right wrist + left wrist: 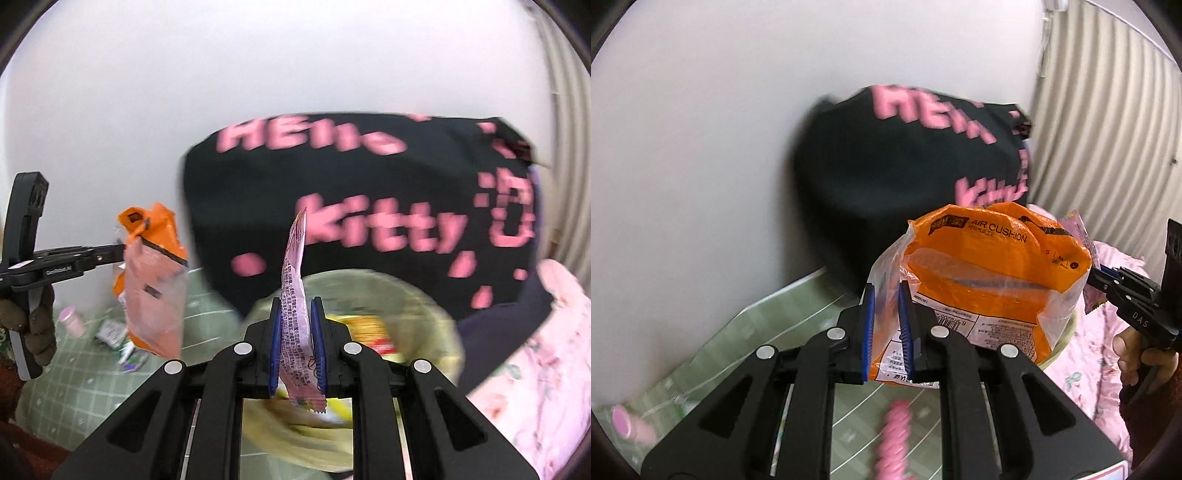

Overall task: Collect trash
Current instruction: 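Carry both wrappers over the yellow bag and open both tools inside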

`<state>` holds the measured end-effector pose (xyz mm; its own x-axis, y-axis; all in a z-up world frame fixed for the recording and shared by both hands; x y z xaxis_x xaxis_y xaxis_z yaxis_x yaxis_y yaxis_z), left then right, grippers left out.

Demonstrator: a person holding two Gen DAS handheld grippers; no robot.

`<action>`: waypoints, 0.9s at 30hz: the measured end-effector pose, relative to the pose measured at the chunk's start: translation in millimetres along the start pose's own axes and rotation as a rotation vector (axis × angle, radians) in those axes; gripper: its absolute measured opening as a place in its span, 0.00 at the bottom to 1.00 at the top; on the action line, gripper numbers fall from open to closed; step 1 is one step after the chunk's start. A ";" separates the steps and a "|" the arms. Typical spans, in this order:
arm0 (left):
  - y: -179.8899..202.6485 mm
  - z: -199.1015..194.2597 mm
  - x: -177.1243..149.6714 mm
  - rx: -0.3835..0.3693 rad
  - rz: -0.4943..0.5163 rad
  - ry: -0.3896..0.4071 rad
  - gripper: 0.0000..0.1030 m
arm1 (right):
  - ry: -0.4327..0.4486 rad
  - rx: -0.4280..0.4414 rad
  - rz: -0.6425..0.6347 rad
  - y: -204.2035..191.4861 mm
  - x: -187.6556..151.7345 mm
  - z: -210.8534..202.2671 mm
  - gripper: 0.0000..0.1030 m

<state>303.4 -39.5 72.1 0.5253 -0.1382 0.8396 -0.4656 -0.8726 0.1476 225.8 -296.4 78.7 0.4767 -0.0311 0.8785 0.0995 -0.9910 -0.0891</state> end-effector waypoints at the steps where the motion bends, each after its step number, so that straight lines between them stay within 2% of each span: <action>1: 9.3 5.2 5.8 -0.013 0.011 0.006 0.12 | 0.013 -0.024 0.015 12.5 3.5 -7.9 0.15; 5: 57.6 35.0 27.4 -0.071 0.074 0.022 0.13 | 0.047 -0.098 0.042 52.0 9.6 -30.4 0.15; 9: 99.8 72.4 29.5 -0.104 0.119 0.007 0.14 | 0.049 -0.121 0.037 65.9 16.1 -32.3 0.15; 11: 116.5 96.0 21.6 -0.109 0.147 -0.024 0.14 | 0.051 -0.109 0.028 66.2 19.4 -29.9 0.15; 13: 129.7 122.3 4.8 -0.117 0.181 -0.098 0.14 | 0.041 -0.085 0.017 63.9 21.4 -22.2 0.15; 15: 138.8 148.3 -14.9 -0.116 0.217 -0.187 0.14 | 0.007 -0.047 0.013 57.4 18.7 -6.4 0.15; 17: 139.4 161.9 -33.2 -0.108 0.231 -0.250 0.14 | -0.063 -0.011 0.006 52.5 7.5 21.3 0.15; 21: 126.7 168.0 -40.3 -0.098 0.195 -0.278 0.14 | -0.252 0.027 0.020 49.1 -29.2 81.2 0.15; 24: 117.3 168.0 -39.7 -0.108 0.166 -0.284 0.14 | -0.332 0.044 -0.022 39.2 -47.4 107.3 0.15; 27: 114.2 168.3 -38.9 -0.115 0.161 -0.289 0.14 | -0.371 0.048 -0.046 32.0 -56.5 118.7 0.15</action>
<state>349.6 -212.5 -31.7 0.6106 -0.4112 0.6768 -0.6276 -0.7725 0.0969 305.7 -310.9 -29.4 0.7537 0.0712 0.6533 0.1650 -0.9828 -0.0833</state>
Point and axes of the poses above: each gripper's, at about its wrist camera, not at the fingertips, and z roughly the way its jaws point, y to its right, x to its top, the point moved 4 cm from there along z, roughly the way its jaws point, and after that the axes turned 4 degrees about y, right-handed, at the moved point
